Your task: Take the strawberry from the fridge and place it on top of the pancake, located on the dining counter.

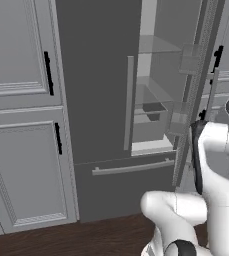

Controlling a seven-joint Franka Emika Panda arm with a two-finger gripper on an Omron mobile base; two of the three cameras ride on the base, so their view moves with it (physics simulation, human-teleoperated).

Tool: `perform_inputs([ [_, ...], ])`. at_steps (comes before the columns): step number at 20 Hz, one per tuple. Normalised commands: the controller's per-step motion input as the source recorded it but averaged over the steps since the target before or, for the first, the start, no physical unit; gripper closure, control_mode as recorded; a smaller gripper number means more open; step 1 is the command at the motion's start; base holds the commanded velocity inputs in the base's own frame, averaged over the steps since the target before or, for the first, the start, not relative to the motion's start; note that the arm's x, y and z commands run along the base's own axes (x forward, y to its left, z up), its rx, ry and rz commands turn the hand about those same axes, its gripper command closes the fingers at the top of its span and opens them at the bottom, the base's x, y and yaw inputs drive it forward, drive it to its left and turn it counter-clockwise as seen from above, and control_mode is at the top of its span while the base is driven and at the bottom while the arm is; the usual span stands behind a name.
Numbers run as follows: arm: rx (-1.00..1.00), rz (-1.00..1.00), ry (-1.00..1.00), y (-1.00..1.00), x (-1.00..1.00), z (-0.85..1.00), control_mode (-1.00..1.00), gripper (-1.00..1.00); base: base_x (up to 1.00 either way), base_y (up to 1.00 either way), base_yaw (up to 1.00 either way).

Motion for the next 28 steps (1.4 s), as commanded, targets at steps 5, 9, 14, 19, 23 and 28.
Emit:
perform_inputs([
  [5,-0.62,-0.14,0.5,0.99,0.16,0.02,-1.0,-1.0,0.0,0.0,0.0],
  [9,-0.57,-0.13,0.52,0.91,0.83,0.06,-1.0,-1.0,0.0,0.0,0.0],
  [14,-0.36,-0.14,0.59,0.21,0.9,0.5,-1.0,-1.0,0.0,0.0,0.0],
  [19,-0.27,-0.22,0.49,-0.03,0.64,0.36,-1.0,-1.0,0.0,0.0,0.0],
  [23,-0.15,-0.28,0.3,-0.25,0.26,0.22,-1.0,-1.0,0.0,0.0,0.0],
  [28,-0.03,-0.21,0.13,-0.5,0.22,-0.03,-1.0,-1.0,0.0,0.0,0.0],
])
